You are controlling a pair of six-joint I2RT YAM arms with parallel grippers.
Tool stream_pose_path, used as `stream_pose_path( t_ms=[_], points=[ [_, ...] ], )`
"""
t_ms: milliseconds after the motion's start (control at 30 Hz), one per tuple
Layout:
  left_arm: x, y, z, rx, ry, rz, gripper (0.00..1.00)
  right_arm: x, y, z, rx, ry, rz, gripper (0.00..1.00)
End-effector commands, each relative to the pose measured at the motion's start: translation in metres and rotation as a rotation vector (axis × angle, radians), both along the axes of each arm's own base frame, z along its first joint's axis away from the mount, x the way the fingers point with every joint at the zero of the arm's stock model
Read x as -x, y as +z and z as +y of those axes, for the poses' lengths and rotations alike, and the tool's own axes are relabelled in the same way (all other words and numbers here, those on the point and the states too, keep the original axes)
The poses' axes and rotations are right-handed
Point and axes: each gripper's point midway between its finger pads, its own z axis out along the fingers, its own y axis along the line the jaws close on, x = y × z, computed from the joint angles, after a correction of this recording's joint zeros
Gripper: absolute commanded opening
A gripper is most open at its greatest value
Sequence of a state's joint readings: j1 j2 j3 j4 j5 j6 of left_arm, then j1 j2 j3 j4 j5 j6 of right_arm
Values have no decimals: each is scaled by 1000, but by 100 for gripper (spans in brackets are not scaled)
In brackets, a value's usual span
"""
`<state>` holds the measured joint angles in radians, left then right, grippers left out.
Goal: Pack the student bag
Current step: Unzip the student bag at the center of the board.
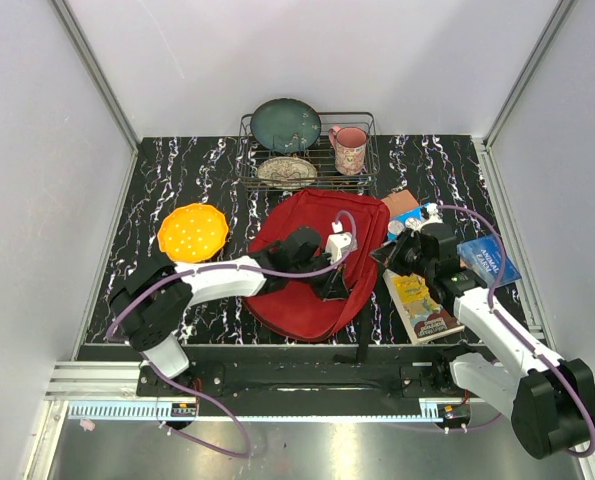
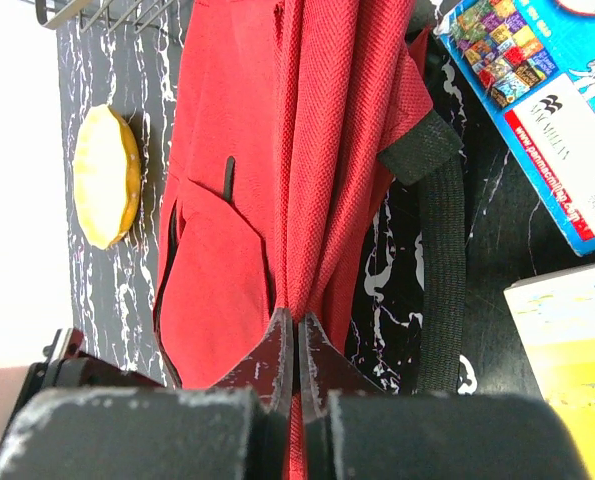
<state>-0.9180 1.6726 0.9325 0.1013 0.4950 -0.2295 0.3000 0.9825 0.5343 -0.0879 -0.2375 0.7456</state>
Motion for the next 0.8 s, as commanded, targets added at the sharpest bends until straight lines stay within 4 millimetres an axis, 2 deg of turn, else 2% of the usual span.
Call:
stream_pose_path(
  t_ms=[0, 133, 433, 567, 633, 700, 767],
  points=[
    [1, 25, 5, 66, 41, -48, 0, -19, 30, -1, -13, -35, -111, 0],
    [5, 25, 15, 66, 76, -41, 0, -22, 25, -6, 4, -64, -105, 0],
    [17, 8, 38, 24, 118, -19, 0, -33, 19, -17, 41, -139, -95, 0],
    [21, 7, 50, 19, 142, -24, 0, -34, 13, -17, 46, -143, -83, 0],
    [24, 9, 55, 27, 153, -27, 0, -38, 16, -16, 40, -138, -112, 0],
    [28, 15, 59, 35, 160, -37, 0, -41, 15, -19, 54, -149, -121, 0],
    [35, 12, 67, 14, 164, -34, 0, -46, 13, -28, 70, -160, -130, 0]
  ],
)
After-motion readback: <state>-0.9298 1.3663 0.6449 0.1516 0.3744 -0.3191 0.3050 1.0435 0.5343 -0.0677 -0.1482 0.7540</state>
